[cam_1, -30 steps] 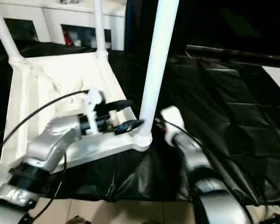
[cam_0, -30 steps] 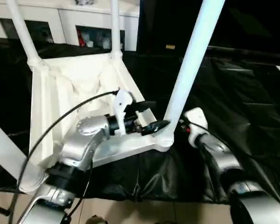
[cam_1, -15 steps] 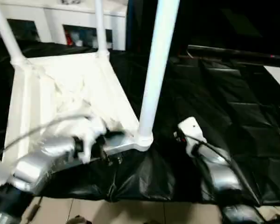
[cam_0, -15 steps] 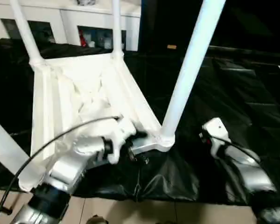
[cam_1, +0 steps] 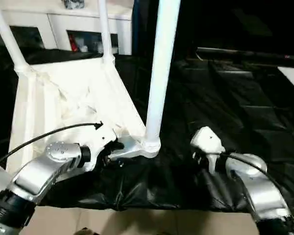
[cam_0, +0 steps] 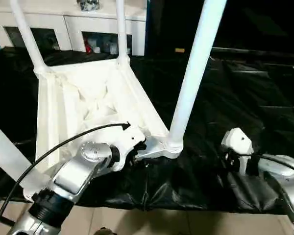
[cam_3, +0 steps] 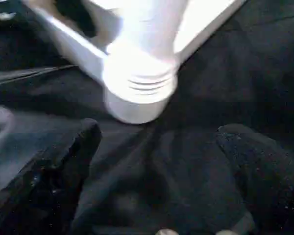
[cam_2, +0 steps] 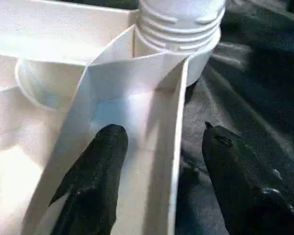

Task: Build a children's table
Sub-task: Rotate table base, then rotate leg to tighten

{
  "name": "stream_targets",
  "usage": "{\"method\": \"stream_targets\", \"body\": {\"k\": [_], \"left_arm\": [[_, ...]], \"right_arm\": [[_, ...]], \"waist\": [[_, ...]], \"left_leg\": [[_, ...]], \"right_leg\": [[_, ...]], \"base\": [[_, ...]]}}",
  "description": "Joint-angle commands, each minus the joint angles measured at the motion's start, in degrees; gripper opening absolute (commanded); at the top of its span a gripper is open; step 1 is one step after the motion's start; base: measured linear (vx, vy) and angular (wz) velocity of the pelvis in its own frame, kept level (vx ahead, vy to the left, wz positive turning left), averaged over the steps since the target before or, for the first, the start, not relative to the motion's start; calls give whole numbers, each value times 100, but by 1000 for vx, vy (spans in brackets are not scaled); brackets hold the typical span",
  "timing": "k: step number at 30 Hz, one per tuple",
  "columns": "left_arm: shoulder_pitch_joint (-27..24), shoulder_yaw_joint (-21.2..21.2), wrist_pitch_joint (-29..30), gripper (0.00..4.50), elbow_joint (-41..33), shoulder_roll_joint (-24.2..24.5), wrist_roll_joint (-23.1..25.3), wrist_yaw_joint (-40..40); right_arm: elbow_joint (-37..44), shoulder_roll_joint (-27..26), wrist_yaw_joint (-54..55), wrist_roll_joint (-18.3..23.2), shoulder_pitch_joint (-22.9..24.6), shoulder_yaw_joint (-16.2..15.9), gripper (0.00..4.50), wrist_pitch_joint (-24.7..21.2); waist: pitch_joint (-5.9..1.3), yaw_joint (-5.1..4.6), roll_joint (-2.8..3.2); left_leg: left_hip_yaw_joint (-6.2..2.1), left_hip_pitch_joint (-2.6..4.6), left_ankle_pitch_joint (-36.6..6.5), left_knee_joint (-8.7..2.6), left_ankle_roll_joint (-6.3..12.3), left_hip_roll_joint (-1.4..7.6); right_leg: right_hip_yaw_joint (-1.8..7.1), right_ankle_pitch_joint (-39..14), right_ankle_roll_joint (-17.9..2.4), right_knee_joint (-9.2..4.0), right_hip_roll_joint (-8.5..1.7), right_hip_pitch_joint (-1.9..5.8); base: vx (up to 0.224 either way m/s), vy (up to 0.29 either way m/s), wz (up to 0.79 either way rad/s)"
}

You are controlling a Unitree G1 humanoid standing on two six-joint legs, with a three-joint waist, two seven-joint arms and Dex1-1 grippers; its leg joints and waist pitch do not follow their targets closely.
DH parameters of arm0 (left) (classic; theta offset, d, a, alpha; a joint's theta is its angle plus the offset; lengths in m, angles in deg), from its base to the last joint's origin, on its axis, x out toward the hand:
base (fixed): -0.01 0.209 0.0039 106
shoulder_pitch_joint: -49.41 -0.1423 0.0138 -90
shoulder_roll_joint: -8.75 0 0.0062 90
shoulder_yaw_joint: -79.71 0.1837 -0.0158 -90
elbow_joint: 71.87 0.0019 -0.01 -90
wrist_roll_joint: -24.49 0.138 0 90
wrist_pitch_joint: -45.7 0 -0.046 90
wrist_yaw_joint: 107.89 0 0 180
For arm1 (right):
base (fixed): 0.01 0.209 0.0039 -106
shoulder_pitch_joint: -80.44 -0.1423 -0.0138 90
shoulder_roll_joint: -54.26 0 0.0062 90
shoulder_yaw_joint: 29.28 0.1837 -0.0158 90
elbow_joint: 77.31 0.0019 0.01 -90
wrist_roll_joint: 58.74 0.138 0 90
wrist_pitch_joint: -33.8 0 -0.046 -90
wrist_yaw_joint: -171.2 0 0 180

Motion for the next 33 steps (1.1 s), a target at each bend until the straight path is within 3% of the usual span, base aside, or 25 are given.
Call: {"method": "stream_targets", "body": {"k": [1,2,5,8,9,11,14,15,20,22,25,27,30,33], "left_arm": [[99,42,172,250,-99,57,36,81],[118,69,279,250,-121,105,34,135],[148,87,375,237,-128,166,10,202],[191,55,404,207,-75,186,-37,212],[198,30,382,205,-40,175,-58,215],[211,2,374,184,1,152,-75,217],[234,-20,345,165,85,123,-77,256],[236,-26,319,164,106,115,-78,261],[285,-89,136,125,283,53,-121,347],[286,-140,-80,110,353,13,-221,450],[277,-104,-140,82,370,53,-239,558],[240,-34,-171,75,395,120,-209,654],[215,69,-259,39,458,206,-148,799],[232,159,-423,25,592,274,-54,903]], "right_arm": [[209,92,-89,99,-4,-28,450,-154],[306,122,-151,135,-12,-48,450,-241],[388,104,-175,201,-88,-46,450,-415],[273,64,-228,200,-267,-133,450,-438],[221,45,-232,174,-319,-164,450,-422],[199,41,-254,163,-364,-199,450,-437],[91,14,-298,98,-493,-259,450,-439],[68,8,-295,82,-516,-268,450,-434],[19,-27,-346,87,-671,-344,450,-498],[-185,-99,-318,47,-830,-416,450,-438],[-300,-153,-319,32,-920,-455,450,-402],[-413,-207,-328,-4,-989,-518,450,-342],[-610,-296,-332,-57,-1122,-583,450,-274],[-895,-403,-288,-145,-1301,-639,450,-156]], "waist": [[-331,21,32],[-339,23,66],[-354,36,91],[-370,51,94],[-376,49,65],[-380,66,103],[-389,103,87],[-390,101,47],[-379,159,18],[-377,150,-44],[-374,154,-9],[-376,146,-60],[-379,148,-33],[-385,129,-51]], "left_leg": [[-2,-8,-1831,-403,166,27],[0,-11,-1781,-409,161,27],[8,-20,-1606,-386,217,15],[11,-24,-1462,-376,229,18],[13,-34,-1421,-376,237,17],[18,-21,-1372,-371,234,26],[22,-29,-1245,-366,247,33],[31,-29,-1228,-361,256,32],[37,-36,-1184,-362,260,28],[47,-43,-1185,-362,259,25],[40,-23,-1239,-371,205,43],[46,-19,-1226,-370,213,45],[40,-17,-1215,-374,187,47],[41,-28,-1212,-371,160,39]], "right_leg": [[144,-2181,-743,-559,-202,229],[143,-1982,-809,-546,-195,245],[153,-1730,-930,-514,-206,264],[148,-1583,-1000,-489,-216,276],[145,-1550,-1004,-483,-216,286],[146,-1600,-995,-487,-226,267],[147,-1457,-1023,-469,-232,269],[146,-1446,-1033,-473,-231,267],[155,-1537,-948,-467,-244,272],[148,-1687,-906,-479,-253,267],[155,-1771,-872,-485,-260,247],[157,-1711,-880,-476,-259,247],[160,-1669,-875,-462,-261,244],[154,-1570,-908,-447,-259,255]], "base": [[0,0,0],[0,0,0],[0,0,0],[0,0,0],[0,0,0],[0,0,0],[0,0,0],[0,0,0],[0,0,0],[0,0,0],[0,0,0],[0,0,0],[0,0,0],[0,0,0]]}}
